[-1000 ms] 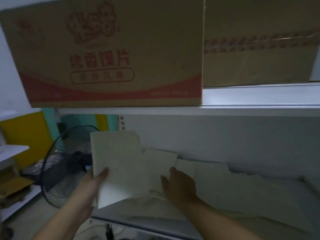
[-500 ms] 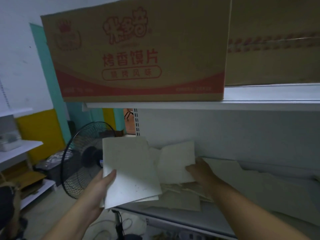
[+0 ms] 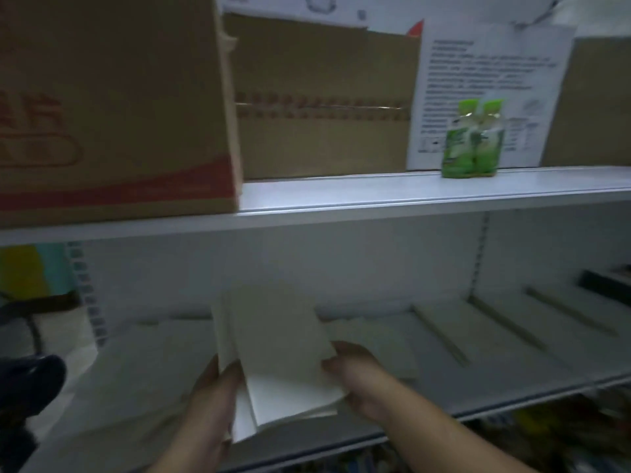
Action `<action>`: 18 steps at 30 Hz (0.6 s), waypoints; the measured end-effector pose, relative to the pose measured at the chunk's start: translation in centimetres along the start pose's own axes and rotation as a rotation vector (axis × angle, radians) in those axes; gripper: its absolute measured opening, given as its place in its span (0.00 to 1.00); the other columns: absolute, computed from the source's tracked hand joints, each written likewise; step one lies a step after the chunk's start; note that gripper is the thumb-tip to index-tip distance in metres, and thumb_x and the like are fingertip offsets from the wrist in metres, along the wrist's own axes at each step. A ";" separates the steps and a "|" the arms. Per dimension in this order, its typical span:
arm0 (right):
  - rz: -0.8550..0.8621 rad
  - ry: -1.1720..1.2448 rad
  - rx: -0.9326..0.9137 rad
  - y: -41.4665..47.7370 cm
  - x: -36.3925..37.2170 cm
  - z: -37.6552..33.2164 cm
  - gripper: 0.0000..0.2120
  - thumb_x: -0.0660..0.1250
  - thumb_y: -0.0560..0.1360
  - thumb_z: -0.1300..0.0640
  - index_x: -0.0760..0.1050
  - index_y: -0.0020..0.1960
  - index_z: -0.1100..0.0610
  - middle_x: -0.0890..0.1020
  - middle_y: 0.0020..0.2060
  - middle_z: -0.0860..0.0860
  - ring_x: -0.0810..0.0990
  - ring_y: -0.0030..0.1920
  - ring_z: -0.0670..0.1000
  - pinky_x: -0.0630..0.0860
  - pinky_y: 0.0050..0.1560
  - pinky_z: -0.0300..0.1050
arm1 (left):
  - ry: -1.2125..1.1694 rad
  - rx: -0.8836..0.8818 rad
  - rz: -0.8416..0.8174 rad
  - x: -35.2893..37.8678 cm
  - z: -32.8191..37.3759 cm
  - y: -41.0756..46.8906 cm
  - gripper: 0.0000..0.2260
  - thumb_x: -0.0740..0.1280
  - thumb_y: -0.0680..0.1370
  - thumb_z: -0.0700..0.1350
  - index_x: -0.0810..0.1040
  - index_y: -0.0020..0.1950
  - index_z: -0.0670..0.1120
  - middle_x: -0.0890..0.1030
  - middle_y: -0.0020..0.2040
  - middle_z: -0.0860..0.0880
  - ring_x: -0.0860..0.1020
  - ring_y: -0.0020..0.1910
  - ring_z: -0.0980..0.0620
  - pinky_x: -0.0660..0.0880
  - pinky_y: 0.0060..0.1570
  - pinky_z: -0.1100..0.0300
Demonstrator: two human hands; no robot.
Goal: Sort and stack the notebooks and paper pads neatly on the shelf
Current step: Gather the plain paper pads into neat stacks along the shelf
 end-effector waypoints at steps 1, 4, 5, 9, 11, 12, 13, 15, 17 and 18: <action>0.019 -0.008 0.003 -0.2 -1.4 0.1 0.14 0.58 0.74 0.72 0.78 0.48 0.58 0.83 0.42 0.53 0.81 0.42 0.53 0.77 0.41 0.42 | 0.042 0.006 0.030 1.4 -0.1 -0.2 0.08 0.62 0.78 0.48 0.77 0.55 0.52 0.84 0.45 0.49 0.81 0.43 0.49 0.74 0.40 0.58; 0.123 -0.053 -0.022 -0.6 -7.4 -0.3 0.15 0.59 0.73 0.72 0.77 0.55 0.61 0.83 0.49 0.55 0.81 0.52 0.56 0.77 0.51 0.48 | -0.001 -0.025 0.035 6.7 -0.9 -1.0 0.16 0.63 0.79 0.52 0.73 0.65 0.48 0.77 0.60 0.44 0.75 0.59 0.45 0.67 0.53 0.59; 0.155 -0.042 -0.028 -1.0 -9.8 -0.4 0.15 0.60 0.73 0.71 0.77 0.55 0.61 0.83 0.51 0.56 0.81 0.53 0.56 0.77 0.52 0.47 | -0.026 -0.035 0.026 8.8 -1.2 -1.5 0.19 0.65 0.78 0.53 0.73 0.65 0.46 0.76 0.62 0.44 0.74 0.60 0.45 0.65 0.55 0.60; 0.288 -0.060 -0.096 -3.1 -19.8 -0.2 0.14 0.64 0.68 0.63 0.79 0.52 0.61 0.85 0.45 0.54 0.83 0.49 0.54 0.77 0.46 0.43 | -0.019 -0.077 -0.159 20.7 -2.0 -4.0 0.30 0.75 0.65 0.52 0.75 0.63 0.39 0.79 0.54 0.41 0.76 0.54 0.44 0.67 0.56 0.57; 0.324 -0.038 -0.091 -5.0 -25.5 0.1 0.10 0.63 0.69 0.65 0.78 0.49 0.60 0.84 0.41 0.53 0.83 0.43 0.52 0.78 0.41 0.40 | -0.043 -0.108 -0.251 26.7 -2.9 -5.5 0.32 0.75 0.55 0.47 0.77 0.57 0.37 0.81 0.46 0.42 0.77 0.47 0.45 0.68 0.52 0.55; 0.327 -0.050 -0.081 -5.9 -28.4 0.0 0.10 0.63 0.69 0.67 0.77 0.49 0.61 0.84 0.41 0.54 0.83 0.42 0.52 0.77 0.41 0.40 | -0.059 -0.142 -0.301 29.7 -3.3 -6.7 0.30 0.73 0.54 0.45 0.78 0.55 0.38 0.81 0.47 0.40 0.77 0.47 0.44 0.68 0.52 0.54; 0.326 -0.059 -0.066 -6.8 -31.5 0.0 0.12 0.64 0.68 0.67 0.77 0.50 0.61 0.83 0.42 0.57 0.82 0.42 0.54 0.77 0.42 0.42 | -0.099 -0.167 -0.342 32.5 -3.7 -7.5 0.29 0.74 0.54 0.43 0.78 0.54 0.38 0.81 0.48 0.39 0.77 0.47 0.44 0.68 0.53 0.54; 0.304 -0.057 -0.033 -8.6 -37.4 -0.1 0.16 0.66 0.66 0.67 0.76 0.53 0.64 0.83 0.43 0.60 0.82 0.43 0.58 0.77 0.42 0.45 | -0.117 -0.178 -0.384 37.6 -4.1 -9.4 0.24 0.75 0.60 0.39 0.77 0.55 0.37 0.82 0.44 0.40 0.78 0.44 0.44 0.69 0.53 0.54; 0.286 -0.021 -0.033 -10.3 -42.1 -0.1 0.11 0.63 0.72 0.71 0.76 0.53 0.65 0.82 0.44 0.62 0.82 0.41 0.59 0.76 0.39 0.44 | -0.130 -0.216 -0.410 42.2 -5.3 -11.2 0.12 0.72 0.69 0.36 0.78 0.51 0.36 0.83 0.34 0.45 0.81 0.36 0.48 0.75 0.43 0.61; 0.303 -0.022 -0.029 -10.9 -44.4 0.1 0.10 0.61 0.74 0.71 0.76 0.53 0.66 0.83 0.44 0.63 0.82 0.41 0.59 0.76 0.38 0.43 | -0.128 -0.240 -0.431 44.2 -6.1 -12.3 0.05 0.69 0.73 0.35 0.78 0.47 0.38 0.82 0.29 0.49 0.81 0.30 0.52 0.76 0.34 0.65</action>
Point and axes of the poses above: each hand's wrist, its own y-axis towards the middle knuckle, its own x-axis out of the palm, z = x × y, the point moved 8 cm from there along y, towards the middle knuckle
